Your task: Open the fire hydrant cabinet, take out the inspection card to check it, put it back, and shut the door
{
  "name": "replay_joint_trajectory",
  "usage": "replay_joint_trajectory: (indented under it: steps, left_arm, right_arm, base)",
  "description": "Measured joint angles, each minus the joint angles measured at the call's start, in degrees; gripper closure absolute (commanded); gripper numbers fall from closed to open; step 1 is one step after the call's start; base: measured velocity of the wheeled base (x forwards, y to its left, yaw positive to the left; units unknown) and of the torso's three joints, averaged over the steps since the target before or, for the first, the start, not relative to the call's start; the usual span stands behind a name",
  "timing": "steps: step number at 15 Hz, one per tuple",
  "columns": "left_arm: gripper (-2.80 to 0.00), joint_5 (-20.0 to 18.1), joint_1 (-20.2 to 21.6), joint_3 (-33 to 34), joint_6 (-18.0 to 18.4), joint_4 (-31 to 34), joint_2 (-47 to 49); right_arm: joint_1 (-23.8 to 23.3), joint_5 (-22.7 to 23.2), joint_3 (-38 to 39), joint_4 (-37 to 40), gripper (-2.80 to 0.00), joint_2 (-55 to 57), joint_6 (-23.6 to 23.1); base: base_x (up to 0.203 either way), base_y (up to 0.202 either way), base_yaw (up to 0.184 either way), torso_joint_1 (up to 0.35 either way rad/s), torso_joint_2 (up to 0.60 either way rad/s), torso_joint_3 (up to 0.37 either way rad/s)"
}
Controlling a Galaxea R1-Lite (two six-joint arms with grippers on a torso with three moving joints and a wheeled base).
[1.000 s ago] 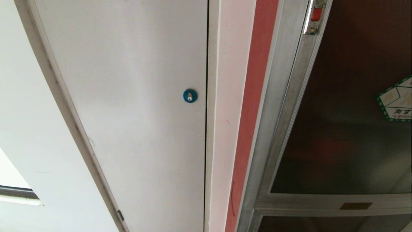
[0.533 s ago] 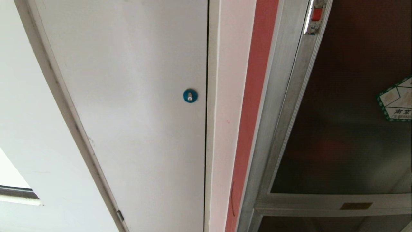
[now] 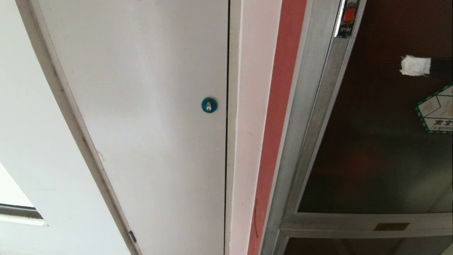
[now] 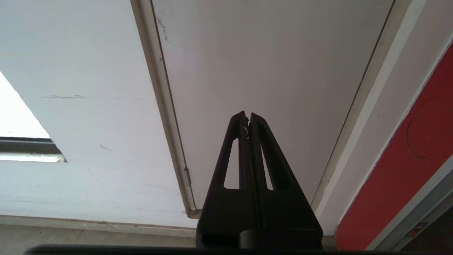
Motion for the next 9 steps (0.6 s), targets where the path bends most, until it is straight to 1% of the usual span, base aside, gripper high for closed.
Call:
replay_joint_trajectory:
  steps: [2, 3, 6, 9]
  left_arm:
    - [0.00, 0.0, 0.0, 0.0, 0.0, 0.0, 0.0]
    - [0.00, 0.0, 0.0, 0.0, 0.0, 0.0, 0.0]
    - [0.00, 0.0, 0.0, 0.0, 0.0, 0.0, 0.0]
    - [0.00, 0.0, 0.0, 0.0, 0.0, 0.0, 0.0]
  right_arm:
    - [2.4, -4.3, -4.4, -0.1, 0.00, 4.0, 0.3]
    - [3.2, -5.5, -6.3, -0.2, 0.00, 5.7, 0.3]
    - [4.2, -6.4, -11.3, -0.1, 0.00, 9.7, 0.3]
    - [4.2, -9.2, -15.5, -0.2, 0.00, 12.8, 0.3]
  base:
    - [0.000, 0.000, 0.000, 0.000, 0.00, 0.000]
    - [0.000, 0.000, 0.000, 0.000, 0.00, 0.000]
    - [0.000, 0.000, 0.000, 0.000, 0.00, 0.000]
    - [0.000, 0.000, 0.000, 0.000, 0.00, 0.000]
